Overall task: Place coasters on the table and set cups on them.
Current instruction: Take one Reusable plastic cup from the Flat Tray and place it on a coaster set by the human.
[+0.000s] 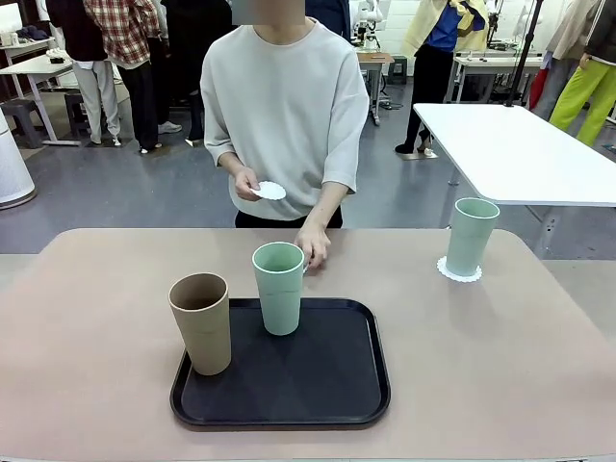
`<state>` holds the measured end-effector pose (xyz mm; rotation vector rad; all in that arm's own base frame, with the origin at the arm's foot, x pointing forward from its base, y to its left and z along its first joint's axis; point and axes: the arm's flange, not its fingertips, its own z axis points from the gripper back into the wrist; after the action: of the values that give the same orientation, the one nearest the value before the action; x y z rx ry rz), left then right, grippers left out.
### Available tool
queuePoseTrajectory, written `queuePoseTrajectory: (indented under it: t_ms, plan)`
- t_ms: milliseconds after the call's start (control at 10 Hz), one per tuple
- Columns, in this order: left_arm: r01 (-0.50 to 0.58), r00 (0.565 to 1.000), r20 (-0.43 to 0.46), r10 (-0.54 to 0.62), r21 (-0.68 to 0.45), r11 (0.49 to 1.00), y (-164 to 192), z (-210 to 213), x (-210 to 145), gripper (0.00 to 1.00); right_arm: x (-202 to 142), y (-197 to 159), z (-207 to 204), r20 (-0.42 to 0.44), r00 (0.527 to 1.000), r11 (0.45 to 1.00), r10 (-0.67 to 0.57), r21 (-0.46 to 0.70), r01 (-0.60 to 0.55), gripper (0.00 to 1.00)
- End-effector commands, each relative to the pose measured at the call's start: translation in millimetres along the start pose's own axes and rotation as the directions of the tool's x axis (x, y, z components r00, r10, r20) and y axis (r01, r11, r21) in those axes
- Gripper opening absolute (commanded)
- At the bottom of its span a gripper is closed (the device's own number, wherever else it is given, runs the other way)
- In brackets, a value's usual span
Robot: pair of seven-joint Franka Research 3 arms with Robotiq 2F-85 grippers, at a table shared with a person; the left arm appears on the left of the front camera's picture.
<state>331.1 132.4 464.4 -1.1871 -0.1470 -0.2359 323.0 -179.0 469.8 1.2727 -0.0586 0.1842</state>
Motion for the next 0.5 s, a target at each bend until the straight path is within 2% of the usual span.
queuePoseTrajectory:
  t_ms: [0,400]
  plan:
    - [0.007,1.0,0.005,-0.007,-0.012,1.0,-1.3,1.6,-1.0,1.0,1.4,0.8,2.6,0.032,0.999,1.0,0.003,0.014,-0.003,1.0]
    - [0.007,1.0,0.005,-0.007,-0.012,1.0,-1.3,1.6,-1.0,1.0,1.4,0.8,2.6,0.032,0.999,1.0,0.003,0.014,-0.003,1.0]
